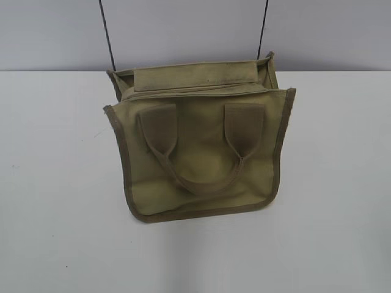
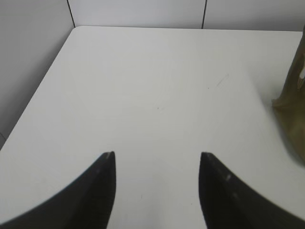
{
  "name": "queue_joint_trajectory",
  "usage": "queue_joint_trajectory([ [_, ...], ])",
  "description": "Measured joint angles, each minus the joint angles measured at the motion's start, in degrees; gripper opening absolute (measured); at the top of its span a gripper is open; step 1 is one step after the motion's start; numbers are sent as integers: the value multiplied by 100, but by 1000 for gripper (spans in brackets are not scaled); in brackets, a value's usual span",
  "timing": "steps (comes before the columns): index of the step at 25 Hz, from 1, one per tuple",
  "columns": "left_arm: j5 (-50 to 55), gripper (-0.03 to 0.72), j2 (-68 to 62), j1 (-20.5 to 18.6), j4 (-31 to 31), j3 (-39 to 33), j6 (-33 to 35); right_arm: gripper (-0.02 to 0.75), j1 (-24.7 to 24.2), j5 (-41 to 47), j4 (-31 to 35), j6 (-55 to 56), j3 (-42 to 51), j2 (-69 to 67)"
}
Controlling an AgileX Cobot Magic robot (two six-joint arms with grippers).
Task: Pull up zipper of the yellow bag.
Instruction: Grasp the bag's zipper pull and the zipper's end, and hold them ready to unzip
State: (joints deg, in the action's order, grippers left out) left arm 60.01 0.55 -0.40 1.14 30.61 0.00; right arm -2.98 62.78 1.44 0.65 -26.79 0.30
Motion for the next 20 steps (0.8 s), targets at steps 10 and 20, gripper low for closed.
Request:
queue_joint_trajectory([
  [10, 0, 421, 0, 0, 0, 0, 0, 543, 0, 0, 0, 0, 0, 0],
  [20, 0, 421, 0, 0, 0, 0, 0, 543, 0, 0, 0, 0, 0, 0],
])
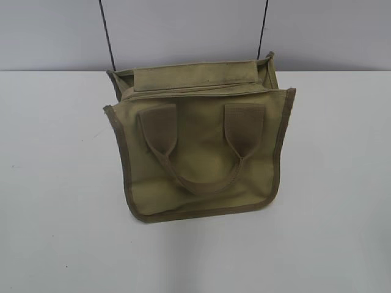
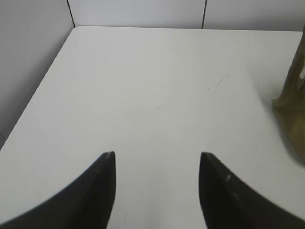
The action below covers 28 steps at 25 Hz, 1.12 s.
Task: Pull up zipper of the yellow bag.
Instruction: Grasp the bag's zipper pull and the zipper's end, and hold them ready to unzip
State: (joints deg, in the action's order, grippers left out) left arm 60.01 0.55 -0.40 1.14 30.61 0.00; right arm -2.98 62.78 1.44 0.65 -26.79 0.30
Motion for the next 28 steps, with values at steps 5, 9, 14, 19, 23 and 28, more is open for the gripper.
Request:
queue_joint_trajectory([
  [5, 0, 421, 0, 0, 0, 0, 0, 543, 0, 0, 0, 0, 0, 0],
  [9, 0, 421, 0, 0, -2, 0, 0, 543, 0, 0, 0, 0, 0, 0],
  [14, -382, 421, 0, 0, -114, 104, 0, 543, 0, 0, 0, 0, 0, 0],
  [19, -1817, 421, -233, 0, -147, 127, 0, 543, 0, 0, 0, 0, 0, 0],
  [23, -2968, 421, -907, 0, -150, 23, 34, 543, 0, 0, 0, 0, 0, 0],
  [28, -4986, 421, -2231, 0, -275, -684, 34, 543, 0, 0, 0, 0, 0, 0],
])
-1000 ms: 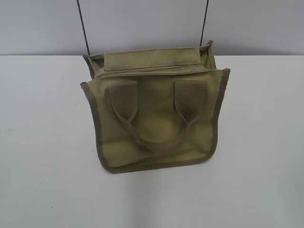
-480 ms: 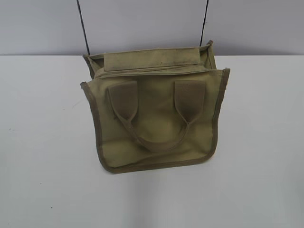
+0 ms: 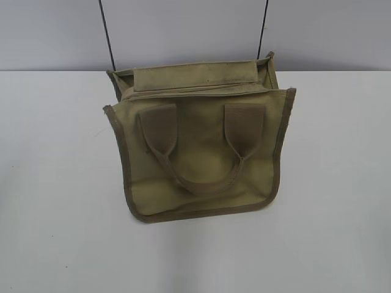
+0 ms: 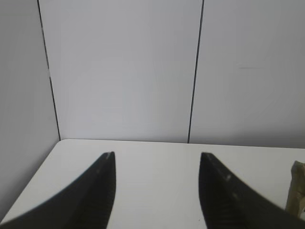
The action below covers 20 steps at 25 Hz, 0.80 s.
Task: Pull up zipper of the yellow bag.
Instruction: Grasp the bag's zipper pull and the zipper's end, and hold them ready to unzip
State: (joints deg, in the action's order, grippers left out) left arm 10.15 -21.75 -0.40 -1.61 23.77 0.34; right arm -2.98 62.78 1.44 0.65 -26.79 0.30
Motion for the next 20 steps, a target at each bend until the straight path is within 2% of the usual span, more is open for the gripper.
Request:
queue_joint_trajectory([
  [4, -1677, 421, -1270, 0, -167, -610, 2, 543, 0, 0, 0, 0, 0, 0],
  [8, -2663, 421, -2665, 102, -95, -756, 7, 543, 0, 0, 0, 0, 0, 0],
  [17, -4957, 421, -5440, 1313, 703, -789, -34, 543, 0, 0, 0, 0, 0, 0],
  [20, -5641, 421, -6047, 1473, 940, -789, -34, 543, 0, 0, 0, 0, 0, 0],
])
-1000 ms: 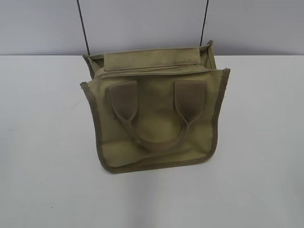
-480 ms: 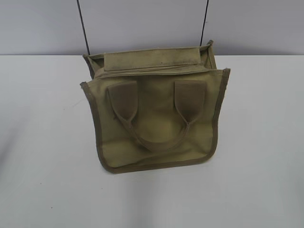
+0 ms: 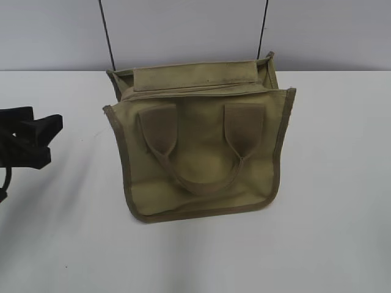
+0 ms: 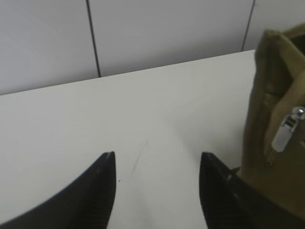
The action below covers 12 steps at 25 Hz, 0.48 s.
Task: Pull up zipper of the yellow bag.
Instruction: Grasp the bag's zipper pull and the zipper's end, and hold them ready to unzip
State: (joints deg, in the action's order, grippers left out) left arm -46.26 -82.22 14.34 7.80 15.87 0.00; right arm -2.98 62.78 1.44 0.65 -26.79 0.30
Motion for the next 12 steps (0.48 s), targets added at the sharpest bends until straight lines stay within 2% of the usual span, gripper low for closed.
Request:
queue_joint_trajectory([
  [5, -757, 385, -682, 10, 1086, 0, -128, 543, 0, 0, 0, 0, 0, 0],
  [9, -1116, 323, -1070, 12, 1676, 0, -335, 543, 0, 0, 0, 0, 0, 0],
  [12, -1481, 313, -1402, 12, 2041, 0, -406, 543, 0, 0, 0, 0, 0, 0],
])
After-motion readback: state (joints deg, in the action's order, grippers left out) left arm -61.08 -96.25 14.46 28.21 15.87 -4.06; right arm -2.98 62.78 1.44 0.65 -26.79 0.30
